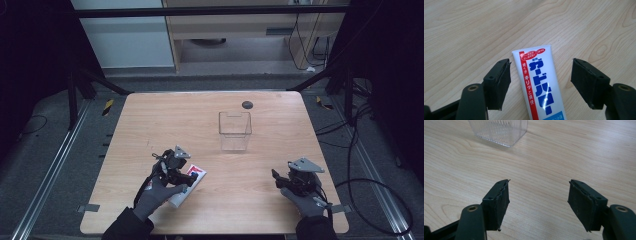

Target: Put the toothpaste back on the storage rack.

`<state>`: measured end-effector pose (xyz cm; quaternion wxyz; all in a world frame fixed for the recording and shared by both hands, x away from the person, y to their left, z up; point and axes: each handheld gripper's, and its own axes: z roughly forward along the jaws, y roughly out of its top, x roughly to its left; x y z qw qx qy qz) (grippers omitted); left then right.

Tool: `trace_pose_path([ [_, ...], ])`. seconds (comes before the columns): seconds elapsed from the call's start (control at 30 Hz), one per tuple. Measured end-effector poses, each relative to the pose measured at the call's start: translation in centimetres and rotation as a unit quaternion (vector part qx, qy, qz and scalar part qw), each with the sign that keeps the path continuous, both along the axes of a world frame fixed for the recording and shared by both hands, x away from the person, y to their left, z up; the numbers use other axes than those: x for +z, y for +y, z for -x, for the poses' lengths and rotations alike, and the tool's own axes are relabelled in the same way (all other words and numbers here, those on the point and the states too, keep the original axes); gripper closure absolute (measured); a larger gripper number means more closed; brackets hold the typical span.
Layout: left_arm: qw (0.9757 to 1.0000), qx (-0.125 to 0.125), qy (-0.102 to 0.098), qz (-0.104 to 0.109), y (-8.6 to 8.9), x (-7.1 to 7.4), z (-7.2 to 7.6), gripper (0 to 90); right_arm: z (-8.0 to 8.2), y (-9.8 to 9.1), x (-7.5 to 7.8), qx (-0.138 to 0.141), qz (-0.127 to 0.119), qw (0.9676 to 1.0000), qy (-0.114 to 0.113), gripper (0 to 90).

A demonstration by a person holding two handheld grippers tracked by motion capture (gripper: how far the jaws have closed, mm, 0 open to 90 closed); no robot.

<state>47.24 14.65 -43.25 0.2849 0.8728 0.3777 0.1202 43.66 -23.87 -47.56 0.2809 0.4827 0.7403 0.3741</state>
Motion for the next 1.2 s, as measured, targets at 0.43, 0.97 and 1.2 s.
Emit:
trace_pose_path([
  [0.43, 0.9986, 0.002, 0.042, -0.031, -0.5, -0.7, -1.5, 29.2, -0.2, 0.1, -0.1, 0.001, 0.004, 1.0000, 0.004, 32.7],
  [0.97, 0.9965, -0.001, 0.070, -0.046, -1.5, -2.1, -2.3, 30.8, -0.3, 0.2, -0.2, 0.002, 0.005, 0.9999, 0.009, 32.5],
  [1.2, 0.9957, 0.002, 0.079, -0.048, -1.7, -2.9, -2.5, 31.7, -0.4, 0.2, -0.3, 0.003, 0.005, 0.9999, 0.012, 32.4],
])
